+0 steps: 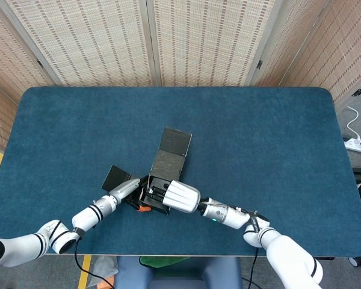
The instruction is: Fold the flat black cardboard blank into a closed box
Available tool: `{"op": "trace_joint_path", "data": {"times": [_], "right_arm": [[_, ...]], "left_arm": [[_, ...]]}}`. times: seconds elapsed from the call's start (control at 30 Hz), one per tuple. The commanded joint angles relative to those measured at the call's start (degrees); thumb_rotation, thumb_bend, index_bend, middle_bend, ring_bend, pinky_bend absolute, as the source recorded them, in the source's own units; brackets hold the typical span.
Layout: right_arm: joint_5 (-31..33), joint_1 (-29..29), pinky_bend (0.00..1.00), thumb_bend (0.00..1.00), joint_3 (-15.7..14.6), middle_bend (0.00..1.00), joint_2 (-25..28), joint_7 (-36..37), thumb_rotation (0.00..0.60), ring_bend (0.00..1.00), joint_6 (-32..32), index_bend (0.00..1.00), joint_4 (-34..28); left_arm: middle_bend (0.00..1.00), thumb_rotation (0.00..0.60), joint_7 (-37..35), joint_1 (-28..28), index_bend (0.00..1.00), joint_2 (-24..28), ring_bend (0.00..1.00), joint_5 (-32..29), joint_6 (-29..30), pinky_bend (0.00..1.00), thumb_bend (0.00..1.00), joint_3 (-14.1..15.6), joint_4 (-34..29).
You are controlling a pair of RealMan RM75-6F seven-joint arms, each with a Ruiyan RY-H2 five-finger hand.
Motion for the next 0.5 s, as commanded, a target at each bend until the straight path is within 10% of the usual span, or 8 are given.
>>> {"op": "trace_joint_path", "data": {"times": [0.03,0.5], "right_arm": [[0.1,0.3,1.0,0.11,-0.1,0.36,0.0,-0.3,0.6,0.73,-0.5,0.26,0.0],[0.5,0.6,1.0,0.19,-0.8,0.44,0.7,-0.7,0.6,0.74,-1.7,0.47,-1.6]], "left_arm": [[0.21,0.6,0.0,0.0,0.12,0.0,0.59,0.1,-0.1,0.85,0.23,0.0,-0.1],[0.21,0.6,-0.1,0.5,0.12,0.1,0.59,0.3,-0.1,0.85,0.23,-0.2,-0.2]]}}
